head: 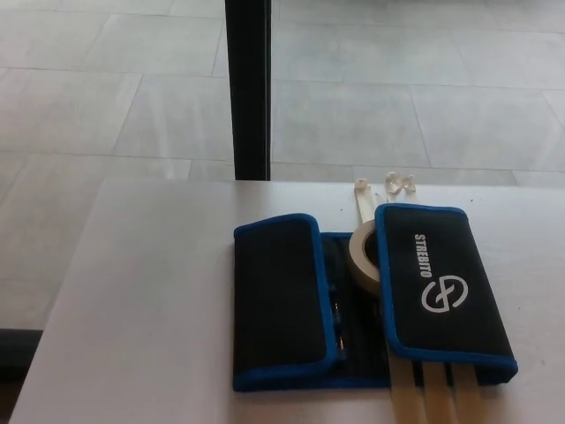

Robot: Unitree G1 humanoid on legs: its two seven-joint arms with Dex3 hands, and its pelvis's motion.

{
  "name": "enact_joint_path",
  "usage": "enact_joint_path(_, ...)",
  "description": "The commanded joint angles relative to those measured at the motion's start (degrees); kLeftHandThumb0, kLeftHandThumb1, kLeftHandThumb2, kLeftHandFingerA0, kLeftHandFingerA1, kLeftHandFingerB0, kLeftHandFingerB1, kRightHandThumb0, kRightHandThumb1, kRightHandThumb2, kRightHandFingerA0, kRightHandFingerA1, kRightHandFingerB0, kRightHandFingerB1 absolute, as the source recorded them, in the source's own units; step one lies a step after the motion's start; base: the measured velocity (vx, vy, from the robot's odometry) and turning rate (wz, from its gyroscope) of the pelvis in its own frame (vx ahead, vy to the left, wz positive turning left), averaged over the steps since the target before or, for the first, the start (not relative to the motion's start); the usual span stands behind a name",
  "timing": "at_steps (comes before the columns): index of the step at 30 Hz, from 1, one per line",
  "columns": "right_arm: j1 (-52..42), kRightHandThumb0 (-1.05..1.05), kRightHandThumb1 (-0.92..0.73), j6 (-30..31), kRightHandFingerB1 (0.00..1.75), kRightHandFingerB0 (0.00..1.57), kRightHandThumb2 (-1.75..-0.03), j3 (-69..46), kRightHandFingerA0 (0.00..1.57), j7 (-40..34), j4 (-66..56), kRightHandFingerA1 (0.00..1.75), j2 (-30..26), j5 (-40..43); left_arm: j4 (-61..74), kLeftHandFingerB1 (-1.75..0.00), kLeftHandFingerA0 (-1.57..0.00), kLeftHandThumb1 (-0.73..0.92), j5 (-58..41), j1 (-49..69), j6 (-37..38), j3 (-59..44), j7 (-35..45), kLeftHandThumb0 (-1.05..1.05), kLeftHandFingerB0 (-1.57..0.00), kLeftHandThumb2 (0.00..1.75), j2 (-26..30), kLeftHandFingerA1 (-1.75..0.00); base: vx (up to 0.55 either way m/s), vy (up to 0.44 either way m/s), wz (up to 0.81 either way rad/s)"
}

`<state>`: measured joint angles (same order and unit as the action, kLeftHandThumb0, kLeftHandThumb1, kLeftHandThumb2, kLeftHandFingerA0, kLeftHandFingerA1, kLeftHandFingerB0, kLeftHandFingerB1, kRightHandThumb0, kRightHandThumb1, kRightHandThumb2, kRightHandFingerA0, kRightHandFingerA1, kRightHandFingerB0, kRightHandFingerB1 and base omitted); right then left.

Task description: The robot uses its right hand to open a black folded toolkit cover kept in the middle of the desk

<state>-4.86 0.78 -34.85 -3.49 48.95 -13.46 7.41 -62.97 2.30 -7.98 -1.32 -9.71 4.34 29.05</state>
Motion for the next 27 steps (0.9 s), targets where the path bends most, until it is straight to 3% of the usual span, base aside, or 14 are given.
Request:
enact_joint_path(1, 3.31, -0.41, -0.64, 5.53, 0.62, 0.63, -0.59, -18.13, 0.70, -9.23, -1.93, 1.01, -1.72, 18.81, -7.60, -1.08, -0.68, 0.18, -4.26, -5.60, -6.64, -5.91, -1.61, -1.05, -0.35, 1.43, 6.79, -1.29, 0.00, 0.000, 0.00)
enact_joint_path(7, 6.05, -0.42, -0.61, 4.38, 0.59, 0.52, -0.62, -25.92, 0.91, -14.19, -4.29, 1.66, -1.09, 22.58, -8.50, -1.06, -0.74, 0.15, -3.68, -6.05, -6.69, -6.42, -1.51, -1.00, -0.32, 1.38, 6.83, -1.30, 0.00, 0.000, 0.00)
enact_joint_path(8, 6.43, -0.42, -0.61, 4.57, 0.59, 0.52, -0.62, -26.80, 0.91, -14.38, -4.20, 1.66, -1.27, 23.02, -8.64, -1.06, -0.74, 0.15, -3.66, -6.09, -6.65, -6.49, -1.49, -1.00, -0.32, 1.38, 6.80, -1.30, 0.00, 0.000, 0.00)
enact_joint_path(9, 7.94, -0.44, -0.50, 5.89, 0.69, 0.48, -0.96, -30.27, 1.28, -17.17, -5.80, 1.37, -2.38, 25.43, -8.72, -1.09, -0.67, 0.22, -3.65, -6.08, -6.70, -6.68, -1.79, -1.05, -0.34, 1.44, 6.65, -1.28, 0.00, 0.000, 0.00)
enact_joint_path(11, 8.97, -0.38, -0.69, 6.43, 0.84, 0.53, -0.64, -32.68, 0.95, -17.85, -7.71, 1.75, -3.09, 27.01, -8.78, -1.27, -0.65, 0.07, -3.62, -6.09, -6.80, -6.85, -1.87, -0.94, -0.39, 1.47, 6.50, -1.34, 0.00, 0.000, 0.00)
enact_joint_path(12, 9.97, -0.46, -0.50, 5.89, 1.01, 0.71, -0.93, -33.32, 1.22, -18.47, -7.62, 1.40, -4.00, 26.81, -8.94, -1.10, -0.64, 0.20, -3.64, -6.01, -6.58, -6.97, -1.79, -1.05, -0.34, 1.45, 6.46, -1.27, 0.00, 0.000, 0.00)
enact_joint_path(13, 11.60, -0.44, -0.70, 5.09, 0.90, 0.62, -0.61, -34.13, 0.96, -19.33, -6.90, 1.75, -5.37, 26.54, -9.04, -0.94, -0.74, -0.05, -3.55, -5.86, -6.42, -7.00, -1.64, -0.75, -0.31, 1.14, 6.48, -1.17, 0.00, 0.000, 0.00)
enact_joint_path(16, 14.15, -0.45, -0.72, 4.34, 0.80, 0.58, -0.61, -35.89, 0.99, -18.40, -7.55, 1.75, -6.72, 27.07, -9.35, -0.93, -0.55, -0.02, -3.42, -5.71, -6.03, -7.14, -1.45, -0.78, -0.28, 1.16, 6.39, -1.08, 0.00, 0.000, 0.00)
enact_joint_path(17, 17.23, -0.51, -0.65, 4.13, 0.78, 0.57, -0.65, -34.95, 0.79, -19.67, -8.74, 1.57, -8.76, 25.58, -9.23, -1.10, -0.58, 0.24, -3.44, -5.74, -6.08, -7.20, -1.37, -0.98, -0.44, 1.43, 6.36, -1.19, 0.00, 0.000, 0.00)
enact_joint_path(19, 20.18, -0.52, -0.65, 3.38, 0.48, 0.43, -0.59, -34.68, 0.61, -18.88, -11.00, 0.81, -9.50, 25.63, -9.02, -0.91, -0.60, -0.01, -3.16, -5.82, -6.26, -7.01, -1.60, -0.73, -0.28, 1.15, 6.37, -1.09, 0.00, 0.000, 0.00)
enact_joint_path(20, 22.72, -0.60, -0.53, 7.17, 0.53, 0.34, -0.92, -31.87, 0.47, -18.29, -20.60, 0.69, -8.86, 25.82, -9.12, -0.90, -0.66, -0.01, -3.46, -6.02, -6.60, -7.38, -1.78, -0.78, -0.22, 1.18, 6.27, -1.16, 0.00, 0.000, 0.00)
enact_joint_path(22, 23.33, -0.60, -0.53, 9.07, 0.53, 0.34, -0.92, -30.95, 0.47, -17.39, -24.22, 0.69, -8.51, 26.19, -9.11, -0.90, -0.66, -0.01, -3.44, -6.08, -6.65, -7.44, -1.79, -0.78, -0.22, 1.18, 6.20, -1.16, 0.00, 0.000, 0.00)
enact_joint_path(23, 23.97, -0.62, -0.61, 9.85, 0.42, 0.51, -0.59, -29.81, 0.56, -17.21, -26.89, 0.61, -8.29, 25.96, -9.08, -1.06, -0.64, 0.24, -3.33, -6.04, -6.54, -7.36, -1.71, -1.05, -0.28, 1.46, 6.15, -1.28, 0.00, 0.000, 0.00)
enact_joint_path(27, 25.26, -0.69, -0.61, 11.04, 0.39, 0.53, -0.59, -20.90, 0.69, -14.61, -38.52, 0.64, -7.51, 20.84, -9.01, -1.13, -0.64, 0.24, -3.09, -5.99, -5.78, -7.32, -1.59, -1.05, -0.39, 1.47, 5.85, -1.28, 0.00, 0.000, 0.00)
